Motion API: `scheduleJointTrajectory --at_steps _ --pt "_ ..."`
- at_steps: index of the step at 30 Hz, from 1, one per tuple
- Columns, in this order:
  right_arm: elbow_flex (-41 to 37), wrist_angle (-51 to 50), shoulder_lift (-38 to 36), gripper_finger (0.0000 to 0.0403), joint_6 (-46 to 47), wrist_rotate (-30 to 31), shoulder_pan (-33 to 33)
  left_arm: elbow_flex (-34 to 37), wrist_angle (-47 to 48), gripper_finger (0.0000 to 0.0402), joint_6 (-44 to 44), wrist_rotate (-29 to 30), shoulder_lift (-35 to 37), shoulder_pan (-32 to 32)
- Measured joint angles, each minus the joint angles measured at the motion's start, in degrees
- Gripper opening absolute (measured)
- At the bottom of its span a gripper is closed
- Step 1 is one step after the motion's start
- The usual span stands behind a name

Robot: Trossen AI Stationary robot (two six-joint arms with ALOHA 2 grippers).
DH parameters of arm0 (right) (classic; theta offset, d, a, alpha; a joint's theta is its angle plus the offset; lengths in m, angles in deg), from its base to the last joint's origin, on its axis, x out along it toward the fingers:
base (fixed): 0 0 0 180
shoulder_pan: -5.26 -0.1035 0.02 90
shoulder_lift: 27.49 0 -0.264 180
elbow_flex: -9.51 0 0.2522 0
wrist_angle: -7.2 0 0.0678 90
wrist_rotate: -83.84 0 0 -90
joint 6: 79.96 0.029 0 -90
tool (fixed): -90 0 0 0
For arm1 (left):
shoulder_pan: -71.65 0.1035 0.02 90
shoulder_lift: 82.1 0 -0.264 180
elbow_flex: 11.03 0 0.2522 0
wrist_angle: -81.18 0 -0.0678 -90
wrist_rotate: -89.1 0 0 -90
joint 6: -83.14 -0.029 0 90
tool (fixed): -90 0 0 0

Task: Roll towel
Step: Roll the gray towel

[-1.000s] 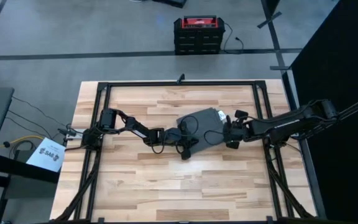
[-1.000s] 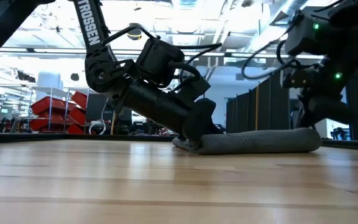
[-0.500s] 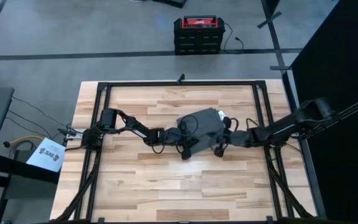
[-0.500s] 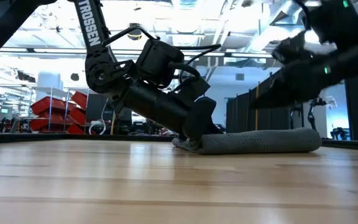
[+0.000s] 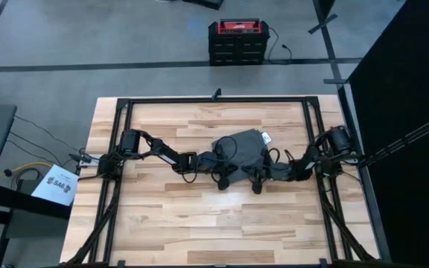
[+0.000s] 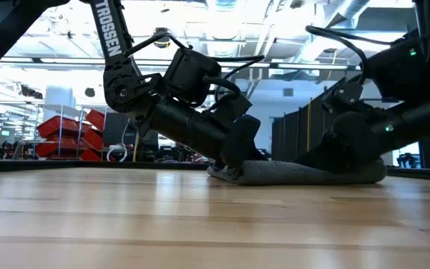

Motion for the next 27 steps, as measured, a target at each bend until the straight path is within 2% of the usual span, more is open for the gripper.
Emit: scheduleJointTrajectory --at_steps 2,4,7,10,12,15,17,19,23,27 --pt "0.1 -0.2 0.2 0.0000 0.2 0.0 0.0 0.3 1.6 0.0000 -0.9 0.1 1.7 0.0" --pt "0.0 -0.4 0.2 0.0000 -0.4 -0.8 0.0 0.6 7.5 0.0000 -5.5 0.9 6.6 0.7" --pt "-0.2 -0.8 0.1 0.0000 -1.0 -3.2 0.9 -0.1 7.9 0.0000 -11.4 3.1 11.9 3.5" --pt "-0.4 -1.2 0.1 0.0000 -1.6 -6.6 2.4 0.0 9.8 0.0000 -14.1 2.7 12.1 7.6" --pt "-0.5 -0.8 0.1 0.0000 -3.1 -10.2 3.7 -0.4 10.6 0.0000 -14.5 0.3 10.3 9.6" --pt "-0.5 -0.3 0.1 0.0000 -5.8 -16.9 6.3 -1.3 10.5 0.0000 -11.6 -1.6 7.5 10.7" --pt "-0.5 -0.3 0.1 0.0000 -7.2 -21.6 8.3 -1.1 14.8 0.0000 -6.2 -1.6 5.5 10.2" --pt "-0.5 -0.3 0.1 0.0000 -8.9 -26.8 10.5 -1.2 18.5 0.0000 -1.5 0.3 5.6 8.3" --pt "-0.5 -0.4 0.2 0.0000 -14.1 -38.8 16.0 -1.2 24.4 0.0000 3.7 8.2 6.0 2.5" --pt "-0.5 -1.2 0.3 0.0000 -18.7 -51.3 21.8 -1.2 27.6 0.0000 9.1 9.2 6.9 -2.1"
